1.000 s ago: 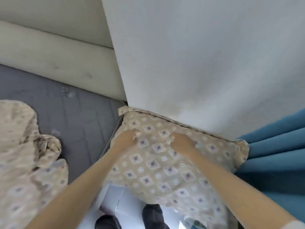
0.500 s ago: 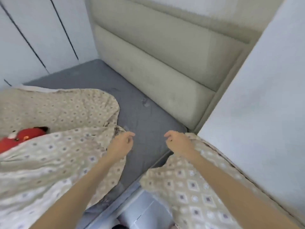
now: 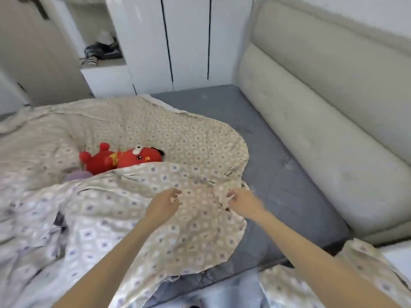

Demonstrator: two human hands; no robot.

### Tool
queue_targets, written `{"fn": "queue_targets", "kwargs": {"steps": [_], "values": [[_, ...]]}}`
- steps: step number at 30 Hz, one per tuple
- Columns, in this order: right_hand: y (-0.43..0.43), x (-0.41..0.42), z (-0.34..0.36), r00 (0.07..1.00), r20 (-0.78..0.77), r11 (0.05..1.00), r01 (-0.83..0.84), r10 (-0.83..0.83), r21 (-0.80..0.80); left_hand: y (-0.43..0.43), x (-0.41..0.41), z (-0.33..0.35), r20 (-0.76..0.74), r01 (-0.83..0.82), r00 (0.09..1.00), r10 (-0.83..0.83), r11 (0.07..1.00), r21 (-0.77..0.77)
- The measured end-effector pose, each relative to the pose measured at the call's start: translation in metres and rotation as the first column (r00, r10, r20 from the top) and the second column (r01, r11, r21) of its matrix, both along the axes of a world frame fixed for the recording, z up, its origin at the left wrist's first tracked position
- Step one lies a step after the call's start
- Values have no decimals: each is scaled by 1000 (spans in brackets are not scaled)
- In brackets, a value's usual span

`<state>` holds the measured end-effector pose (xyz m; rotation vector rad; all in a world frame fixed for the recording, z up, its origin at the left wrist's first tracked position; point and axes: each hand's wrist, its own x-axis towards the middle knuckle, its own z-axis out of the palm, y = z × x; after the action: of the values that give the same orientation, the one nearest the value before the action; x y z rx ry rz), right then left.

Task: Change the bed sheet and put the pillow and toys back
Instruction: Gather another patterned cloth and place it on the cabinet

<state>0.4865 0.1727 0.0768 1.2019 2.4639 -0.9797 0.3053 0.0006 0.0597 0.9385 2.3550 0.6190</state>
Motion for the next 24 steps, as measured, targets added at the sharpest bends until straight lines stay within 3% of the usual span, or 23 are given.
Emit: {"fn": "queue_targets", "kwargs": {"steps": [9,16,20,24], "values": [[-34,-113,-25,943,32,942,-329,332,-65,-85,-60,-22,60,-314,947,316,948,-44],[-72,-213,-25,831,-35,831,-556,555,-6,-160,-85,-25,106,-613,784,611,790,-22],[-105,-258,-23,798,-97,803,-596,595,28,-195,-102,-23,121,-717,690,713,697,-15],[-146,-307,-23,757,-112,765,-642,644,61,-232,-131,-27,84,-726,683,725,687,-27]]}}
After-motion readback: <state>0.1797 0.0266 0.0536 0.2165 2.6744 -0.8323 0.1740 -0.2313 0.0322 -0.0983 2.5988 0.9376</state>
